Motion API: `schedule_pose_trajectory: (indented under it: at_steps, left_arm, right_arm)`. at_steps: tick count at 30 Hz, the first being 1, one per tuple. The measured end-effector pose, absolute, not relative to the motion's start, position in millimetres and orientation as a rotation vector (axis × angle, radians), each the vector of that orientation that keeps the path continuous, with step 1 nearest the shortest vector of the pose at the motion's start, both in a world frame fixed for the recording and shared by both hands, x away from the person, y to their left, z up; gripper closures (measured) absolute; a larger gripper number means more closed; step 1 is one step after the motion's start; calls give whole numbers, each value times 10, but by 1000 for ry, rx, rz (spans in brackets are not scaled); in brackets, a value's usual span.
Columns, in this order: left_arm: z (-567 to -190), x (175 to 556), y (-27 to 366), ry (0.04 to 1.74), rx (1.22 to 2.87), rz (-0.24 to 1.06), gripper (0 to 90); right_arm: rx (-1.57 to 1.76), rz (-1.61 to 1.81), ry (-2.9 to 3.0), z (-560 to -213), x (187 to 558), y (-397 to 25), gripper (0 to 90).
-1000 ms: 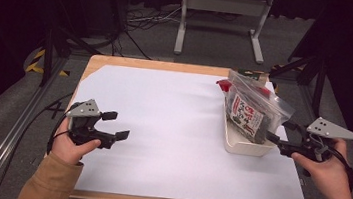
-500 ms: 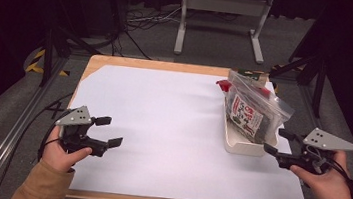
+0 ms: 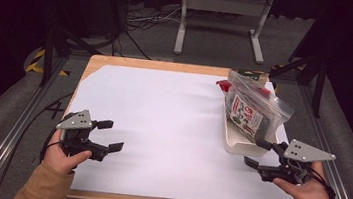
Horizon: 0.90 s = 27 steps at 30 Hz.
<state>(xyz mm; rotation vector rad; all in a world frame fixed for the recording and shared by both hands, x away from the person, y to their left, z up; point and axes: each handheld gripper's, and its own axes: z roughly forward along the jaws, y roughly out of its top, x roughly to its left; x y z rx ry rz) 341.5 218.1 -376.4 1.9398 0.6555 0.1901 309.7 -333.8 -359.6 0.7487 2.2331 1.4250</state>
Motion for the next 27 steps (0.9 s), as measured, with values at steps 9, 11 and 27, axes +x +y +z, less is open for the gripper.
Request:
schedule_pose_trajectory:
  at_steps: [9,11,27]
  left_arm:
    - [-3870,3440,2162,652,1918,189,128]
    - [-3905,3438,2144,660,1919,170,127]
    - [-4074,3486,2134,685,1923,171,115]
  right_arm:
    - [706,1467,2278,-3797,3178,-3103,276]
    - [696,1461,2290,-3851,3197,-3050,275]
    - [757,1369,2322,-4285,3329,-2803,261]
